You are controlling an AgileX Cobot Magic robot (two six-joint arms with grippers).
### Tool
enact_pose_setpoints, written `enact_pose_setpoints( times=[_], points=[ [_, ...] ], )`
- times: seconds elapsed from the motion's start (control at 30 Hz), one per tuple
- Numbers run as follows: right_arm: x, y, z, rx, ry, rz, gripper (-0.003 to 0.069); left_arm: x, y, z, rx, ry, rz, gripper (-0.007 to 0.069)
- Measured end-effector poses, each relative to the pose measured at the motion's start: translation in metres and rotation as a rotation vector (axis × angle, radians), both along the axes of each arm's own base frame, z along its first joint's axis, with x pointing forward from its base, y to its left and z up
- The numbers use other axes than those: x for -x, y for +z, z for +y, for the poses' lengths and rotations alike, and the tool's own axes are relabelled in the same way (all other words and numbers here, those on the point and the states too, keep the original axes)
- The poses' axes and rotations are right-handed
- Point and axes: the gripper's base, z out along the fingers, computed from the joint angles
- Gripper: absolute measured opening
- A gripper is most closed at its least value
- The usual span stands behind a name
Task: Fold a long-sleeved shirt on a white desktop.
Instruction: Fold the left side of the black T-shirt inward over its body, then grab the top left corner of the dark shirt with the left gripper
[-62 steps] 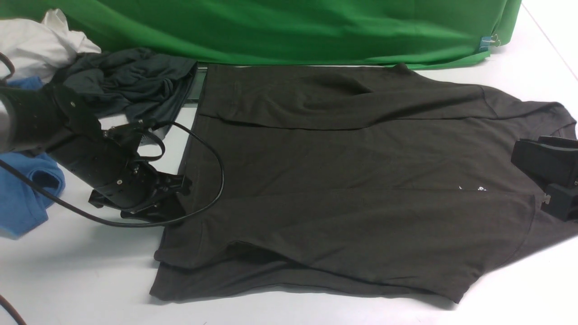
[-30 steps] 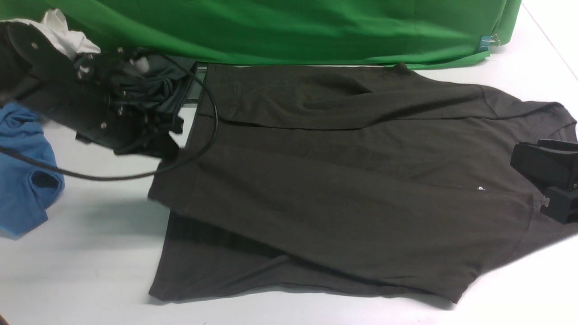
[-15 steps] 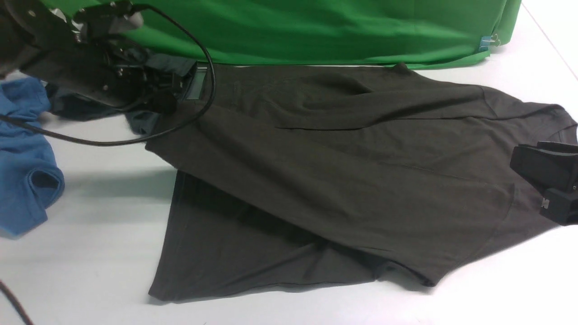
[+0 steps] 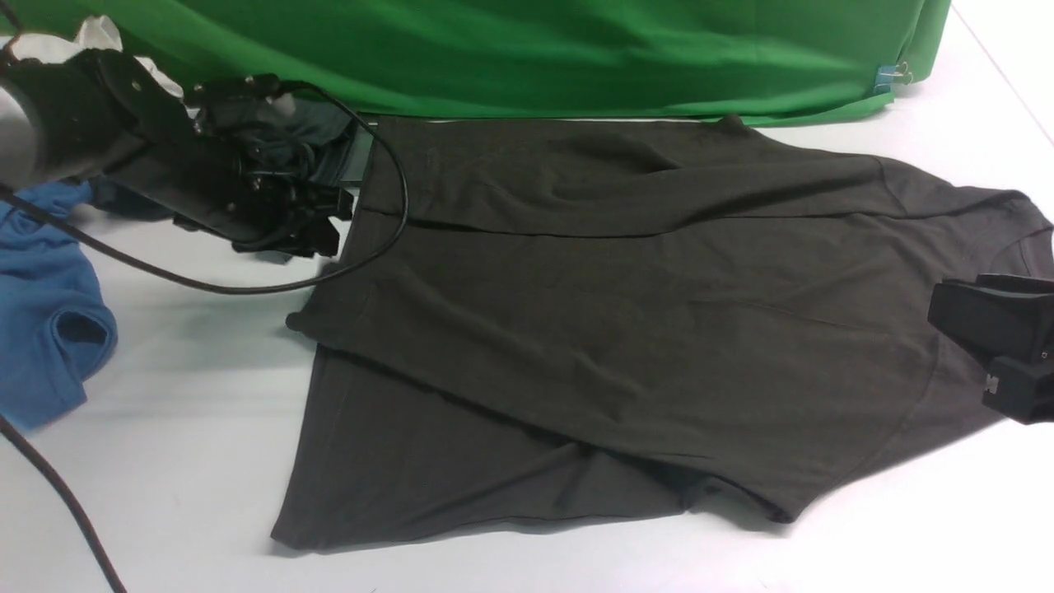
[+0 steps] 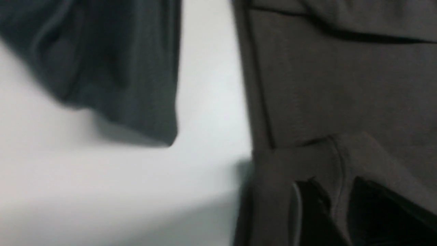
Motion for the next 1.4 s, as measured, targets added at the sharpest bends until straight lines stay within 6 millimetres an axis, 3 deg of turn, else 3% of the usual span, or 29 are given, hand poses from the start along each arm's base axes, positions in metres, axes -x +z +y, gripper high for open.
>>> enact_pose_setpoints(
  times=[0.2, 0.37, 0.7, 1.1, 1.4],
  points=[
    [0.000, 0.002, 0.001, 0.014, 0.007, 0.044, 0.0242, -0.011, 0.026, 0.000, 0.037, 0.051, 0.008, 0.0455],
    [-0.015, 0.016, 0.007, 0.031, 0.016, 0.087, 0.0242, -0.035, 0.056, -0.010, 0.175, 0.043, 0.019, 0.0552],
    [-0.028, 0.022, 0.013, 0.039, 0.019, 0.108, 0.0242, -0.082, 0.015, -0.015, 0.290, 0.120, 0.156, 0.0564],
    [-0.029, 0.024, 0.013, 0.028, 0.014, 0.079, 0.0244, -0.099, -0.040, -0.021, 0.416, 0.199, 0.212, 0.0564],
    [-0.030, 0.025, 0.013, 0.026, 0.013, 0.073, 0.0244, -0.110, -0.056, -0.030, 0.597, 0.241, 0.176, 0.0564]
  ],
)
